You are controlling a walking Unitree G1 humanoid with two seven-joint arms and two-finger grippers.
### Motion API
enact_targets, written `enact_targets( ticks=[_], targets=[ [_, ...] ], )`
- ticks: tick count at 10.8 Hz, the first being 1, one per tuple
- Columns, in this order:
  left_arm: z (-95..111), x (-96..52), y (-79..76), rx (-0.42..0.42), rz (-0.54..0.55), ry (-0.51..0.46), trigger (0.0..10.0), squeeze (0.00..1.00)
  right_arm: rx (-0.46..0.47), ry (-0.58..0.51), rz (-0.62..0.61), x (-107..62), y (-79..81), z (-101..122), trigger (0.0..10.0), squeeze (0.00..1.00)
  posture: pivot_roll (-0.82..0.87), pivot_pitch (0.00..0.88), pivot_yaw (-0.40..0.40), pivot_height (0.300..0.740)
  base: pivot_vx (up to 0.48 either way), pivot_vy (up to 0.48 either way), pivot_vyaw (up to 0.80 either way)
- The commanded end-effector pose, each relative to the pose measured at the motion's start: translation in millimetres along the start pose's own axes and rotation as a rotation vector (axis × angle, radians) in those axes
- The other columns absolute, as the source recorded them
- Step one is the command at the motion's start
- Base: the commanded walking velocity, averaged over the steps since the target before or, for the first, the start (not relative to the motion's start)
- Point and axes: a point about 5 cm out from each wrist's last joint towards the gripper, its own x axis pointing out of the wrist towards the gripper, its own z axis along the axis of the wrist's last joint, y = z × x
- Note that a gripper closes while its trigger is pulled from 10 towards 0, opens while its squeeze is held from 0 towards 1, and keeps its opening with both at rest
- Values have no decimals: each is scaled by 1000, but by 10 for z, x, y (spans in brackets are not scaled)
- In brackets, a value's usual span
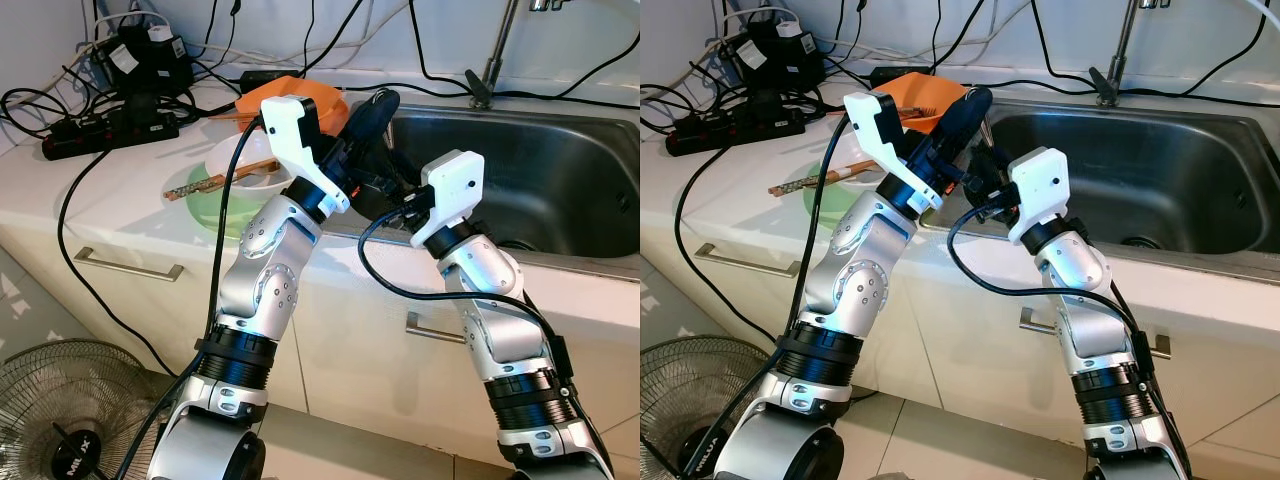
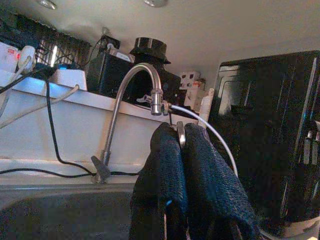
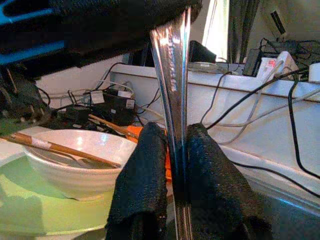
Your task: Kitchen organization
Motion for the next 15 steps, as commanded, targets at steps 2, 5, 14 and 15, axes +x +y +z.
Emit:
enact_targets(
  ticks=[2,5,14,15],
  targets=[
    [57,44,-78,1,-18,-40,10000,996,-11,1,16,18,25,-6,0,0,32,0,80,740,0,0,0],
    [33,27,-86,-1,-20,-31,10000,1000,-9,1,12,19,34,-18,0,0,33,0,80,740,0,0,0],
    [15,-407,131,95,71,96,10000,0,-121,45,-339,117,-646,-51,10000,0,49,0,72,740,0,0,0],
    [-68,-505,157,113,66,173,10000,0,-121,64,-373,132,-728,-82,10000,0,49,0,74,740,0,0,0]
  ],
)
